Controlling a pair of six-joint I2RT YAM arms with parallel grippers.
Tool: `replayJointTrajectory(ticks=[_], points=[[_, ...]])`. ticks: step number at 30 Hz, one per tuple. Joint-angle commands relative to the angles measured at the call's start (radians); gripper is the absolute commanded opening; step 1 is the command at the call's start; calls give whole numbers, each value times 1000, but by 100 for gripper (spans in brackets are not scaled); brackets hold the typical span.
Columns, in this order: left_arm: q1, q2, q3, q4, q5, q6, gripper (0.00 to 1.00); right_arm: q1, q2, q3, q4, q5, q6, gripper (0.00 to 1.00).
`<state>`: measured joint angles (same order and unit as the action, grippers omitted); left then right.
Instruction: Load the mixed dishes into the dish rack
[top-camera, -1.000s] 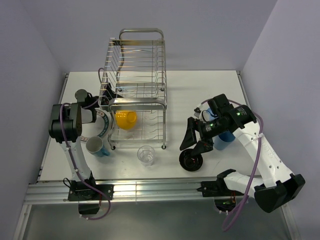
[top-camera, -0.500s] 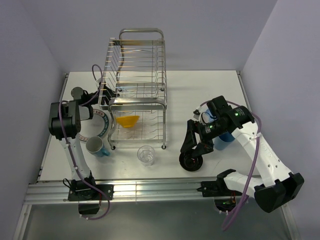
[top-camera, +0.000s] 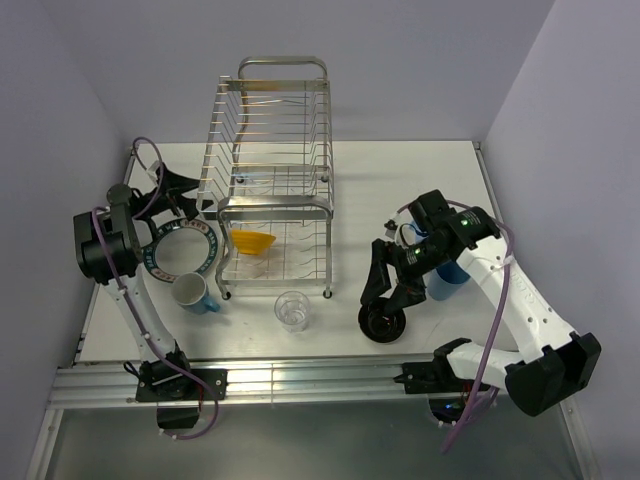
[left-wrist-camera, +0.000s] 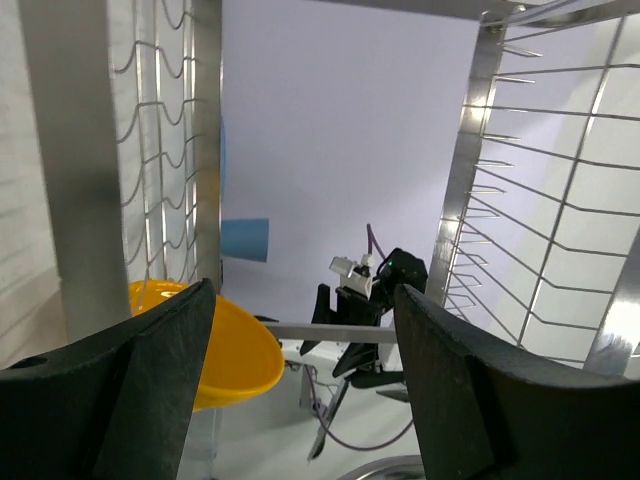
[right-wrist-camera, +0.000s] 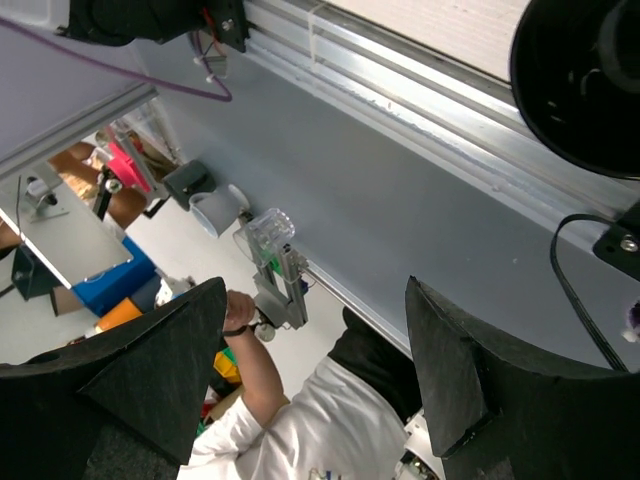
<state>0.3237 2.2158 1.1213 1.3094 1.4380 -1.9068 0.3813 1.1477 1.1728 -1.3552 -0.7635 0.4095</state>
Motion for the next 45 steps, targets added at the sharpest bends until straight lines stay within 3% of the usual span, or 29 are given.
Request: replayJointTrajectory(ticks=[1,5,8,9,11,12,13,14,15,18,22,31,39,45], points=[[5,-141,-49,464,-74,90,77,-4,12,59,-91,50,-17,79],[-2,-273,-139,237,-82,260,75,-4,27,80,-73,50,-11,79],[-6,-405,-215,-58,-86,525,65,-4,27,88,-62,40,-6,79],[-8,-489,-230,-166,-94,605,52,-4,27,90,-59,41,-6,79],[-21,-588,-230,-695,-145,846,36,-4,24,97,-55,40,-5,79],[-32,-670,-198,-965,-193,1207,26,-4,23,100,-53,39,-3,79],[-50,-692,-92,-1432,-341,1385,15,-4,17,105,-51,39,-1,79],[-102,-705,-50,-1560,-393,1572,6,-4,15,106,-48,39,0,79],[-115,-722,-23,-1643,-422,1610,0,-4,11,108,-44,36,2,79],[-86,-810,-83,-1705,-430,1597,0,-5,-2,105,-29,29,6,79],[-29,-897,-225,-1645,-377,1502,0,-5,-25,99,-10,18,20,79],[-43,-981,-345,-1590,-349,1345,0,-5,-94,31,34,9,60,79],[-103,-989,-443,-1535,-399,1289,0,-5,-128,-7,83,26,95,79],[-132,-937,-404,-1504,-433,1269,0,-5,-143,-18,93,36,112,79]])
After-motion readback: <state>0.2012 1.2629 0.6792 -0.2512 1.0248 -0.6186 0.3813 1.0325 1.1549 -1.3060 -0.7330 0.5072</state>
